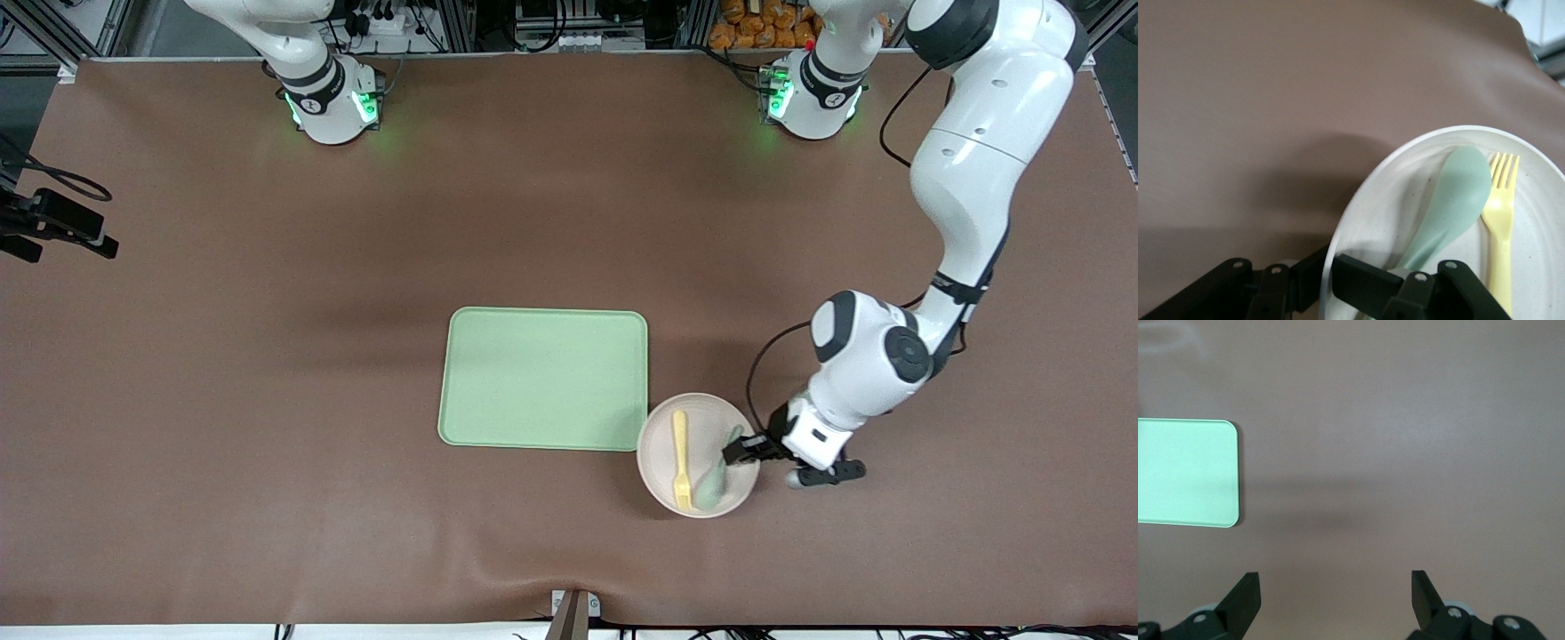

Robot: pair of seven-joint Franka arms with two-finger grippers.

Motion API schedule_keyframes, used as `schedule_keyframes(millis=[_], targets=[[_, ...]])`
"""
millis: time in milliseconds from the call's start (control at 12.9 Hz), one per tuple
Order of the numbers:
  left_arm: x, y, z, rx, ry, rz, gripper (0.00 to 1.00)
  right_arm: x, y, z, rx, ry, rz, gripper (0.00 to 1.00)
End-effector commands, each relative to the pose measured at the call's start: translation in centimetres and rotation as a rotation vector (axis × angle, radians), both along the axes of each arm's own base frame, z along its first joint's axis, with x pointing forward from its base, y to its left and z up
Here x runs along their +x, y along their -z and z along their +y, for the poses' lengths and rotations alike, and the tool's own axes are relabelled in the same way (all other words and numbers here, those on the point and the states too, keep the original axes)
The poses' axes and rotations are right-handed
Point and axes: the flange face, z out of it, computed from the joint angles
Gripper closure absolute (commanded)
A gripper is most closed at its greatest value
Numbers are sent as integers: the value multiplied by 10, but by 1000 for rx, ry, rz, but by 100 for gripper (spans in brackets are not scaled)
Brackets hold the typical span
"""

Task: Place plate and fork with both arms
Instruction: 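Carry the plate onto the green tray and lower it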

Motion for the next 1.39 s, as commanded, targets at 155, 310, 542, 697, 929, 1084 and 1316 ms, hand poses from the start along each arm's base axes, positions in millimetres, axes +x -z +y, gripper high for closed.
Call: schedule_keyframes(millis=[155,310,542,697,929,1084,1316], targets=[[-32,4,-76,62,6,15,100,-3,-2,-4,19,-4,0,0],[-48,17,-108,104,-1,20,100,-3,-2,-4,19,-4,0,0],[-72,31,-147,137,-17,33,100,-3,-2,-4,19,-4,0,0],[-76,29,-154,131,-29,34,100,-3,-2,-4,19,-4,0,0],[-84,30,-167,131,-17,38,100,-3,-2,-4,19,-4,0,0],[-90,30,-175,128,-13,40,100,-3,-2,-5,19,-3,0,0],[-103,31,-193,131,16,42,100,-3,-2,-7,19,0,0,0]])
